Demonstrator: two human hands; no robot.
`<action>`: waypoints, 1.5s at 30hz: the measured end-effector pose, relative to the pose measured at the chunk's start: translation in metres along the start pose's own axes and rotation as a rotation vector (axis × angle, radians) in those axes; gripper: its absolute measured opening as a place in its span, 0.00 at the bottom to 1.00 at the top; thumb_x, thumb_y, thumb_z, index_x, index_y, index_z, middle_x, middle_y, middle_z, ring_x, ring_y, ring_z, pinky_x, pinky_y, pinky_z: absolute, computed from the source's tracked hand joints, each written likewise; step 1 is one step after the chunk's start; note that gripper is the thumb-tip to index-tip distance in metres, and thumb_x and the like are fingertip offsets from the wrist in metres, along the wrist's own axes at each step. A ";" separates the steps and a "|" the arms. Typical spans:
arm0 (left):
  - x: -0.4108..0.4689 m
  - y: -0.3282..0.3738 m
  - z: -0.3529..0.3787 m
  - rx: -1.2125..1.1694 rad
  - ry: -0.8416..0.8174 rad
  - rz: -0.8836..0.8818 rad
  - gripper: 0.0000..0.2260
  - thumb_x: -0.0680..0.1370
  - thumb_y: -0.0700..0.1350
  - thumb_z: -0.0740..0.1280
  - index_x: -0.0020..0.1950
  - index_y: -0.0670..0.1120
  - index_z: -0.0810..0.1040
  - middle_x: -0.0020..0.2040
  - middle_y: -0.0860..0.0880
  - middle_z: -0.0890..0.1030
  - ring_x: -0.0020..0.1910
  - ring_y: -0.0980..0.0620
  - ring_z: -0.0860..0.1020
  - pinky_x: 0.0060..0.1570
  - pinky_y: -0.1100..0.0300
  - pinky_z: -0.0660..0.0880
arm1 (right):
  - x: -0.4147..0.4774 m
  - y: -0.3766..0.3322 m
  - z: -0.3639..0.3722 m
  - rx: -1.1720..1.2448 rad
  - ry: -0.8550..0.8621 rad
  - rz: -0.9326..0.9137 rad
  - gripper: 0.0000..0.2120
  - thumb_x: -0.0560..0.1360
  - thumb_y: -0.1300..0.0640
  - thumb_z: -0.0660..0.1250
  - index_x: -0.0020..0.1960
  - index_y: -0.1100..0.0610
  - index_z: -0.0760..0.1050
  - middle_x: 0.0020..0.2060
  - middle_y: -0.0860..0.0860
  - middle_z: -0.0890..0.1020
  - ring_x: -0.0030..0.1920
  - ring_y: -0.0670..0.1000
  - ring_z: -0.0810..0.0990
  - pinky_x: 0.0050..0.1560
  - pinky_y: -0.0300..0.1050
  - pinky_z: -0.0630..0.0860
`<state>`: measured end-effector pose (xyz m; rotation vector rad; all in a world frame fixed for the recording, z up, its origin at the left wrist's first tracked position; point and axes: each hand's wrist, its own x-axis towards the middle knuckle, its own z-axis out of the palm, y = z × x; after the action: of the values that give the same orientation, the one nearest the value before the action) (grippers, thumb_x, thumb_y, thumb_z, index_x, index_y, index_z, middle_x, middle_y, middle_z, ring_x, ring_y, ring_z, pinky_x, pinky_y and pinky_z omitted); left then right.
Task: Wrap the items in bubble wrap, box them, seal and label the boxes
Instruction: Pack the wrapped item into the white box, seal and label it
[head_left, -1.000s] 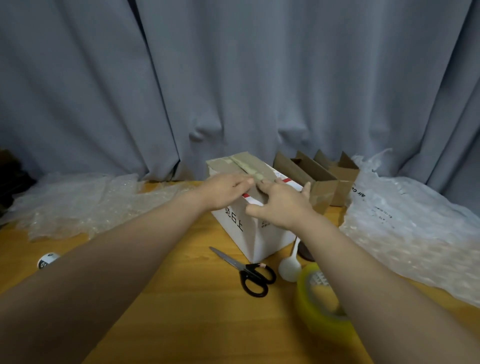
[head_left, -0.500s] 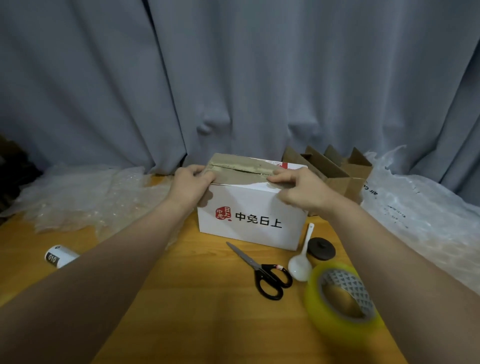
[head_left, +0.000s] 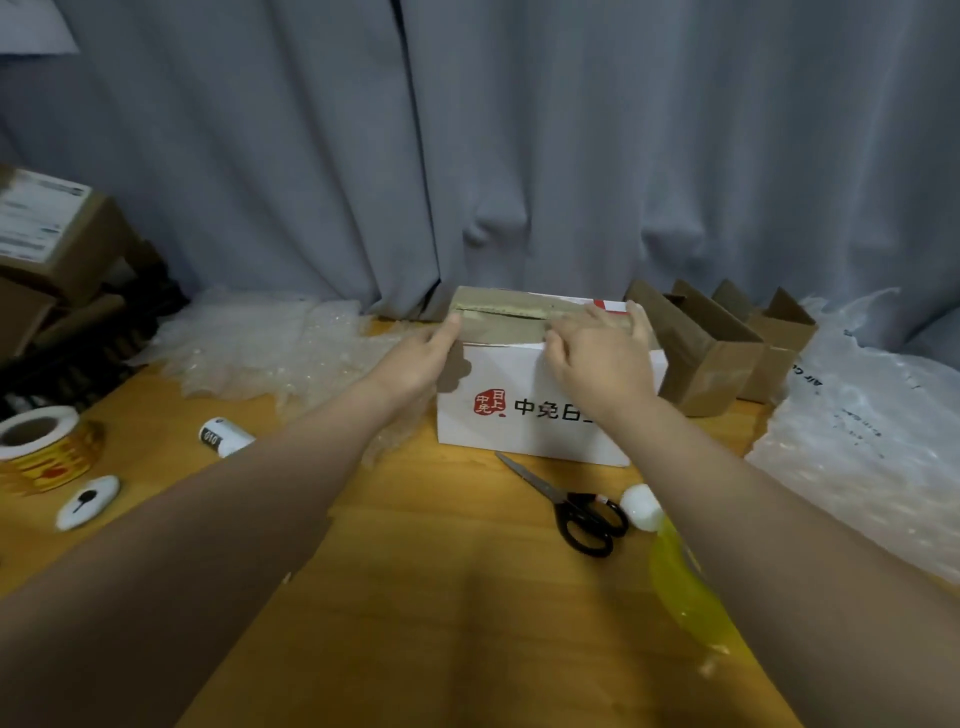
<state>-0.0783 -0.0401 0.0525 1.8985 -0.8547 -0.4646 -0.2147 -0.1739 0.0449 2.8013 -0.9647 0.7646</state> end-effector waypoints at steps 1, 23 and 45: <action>-0.004 0.000 -0.008 0.062 0.018 0.038 0.24 0.81 0.60 0.51 0.66 0.45 0.73 0.60 0.49 0.76 0.58 0.54 0.74 0.52 0.63 0.65 | -0.007 -0.016 0.002 0.038 0.046 -0.056 0.17 0.80 0.53 0.54 0.62 0.52 0.77 0.62 0.49 0.78 0.69 0.51 0.68 0.73 0.53 0.42; -0.115 -0.128 -0.079 0.676 0.005 -0.157 0.11 0.75 0.48 0.70 0.51 0.44 0.72 0.43 0.47 0.77 0.41 0.50 0.73 0.37 0.59 0.66 | -0.113 -0.151 0.052 1.048 -0.500 0.355 0.15 0.77 0.48 0.65 0.57 0.56 0.78 0.50 0.50 0.82 0.52 0.50 0.79 0.48 0.40 0.72; -0.094 -0.076 0.048 -0.543 -0.204 -0.001 0.04 0.78 0.40 0.66 0.45 0.41 0.79 0.34 0.48 0.82 0.32 0.55 0.79 0.37 0.63 0.77 | -0.112 -0.045 0.038 1.300 -0.068 0.461 0.16 0.75 0.66 0.68 0.56 0.50 0.69 0.43 0.58 0.81 0.44 0.55 0.81 0.48 0.52 0.78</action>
<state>-0.1454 0.0209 -0.0407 1.3673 -0.7611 -0.8116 -0.2470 -0.0842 -0.0387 3.6038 -1.5527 1.9430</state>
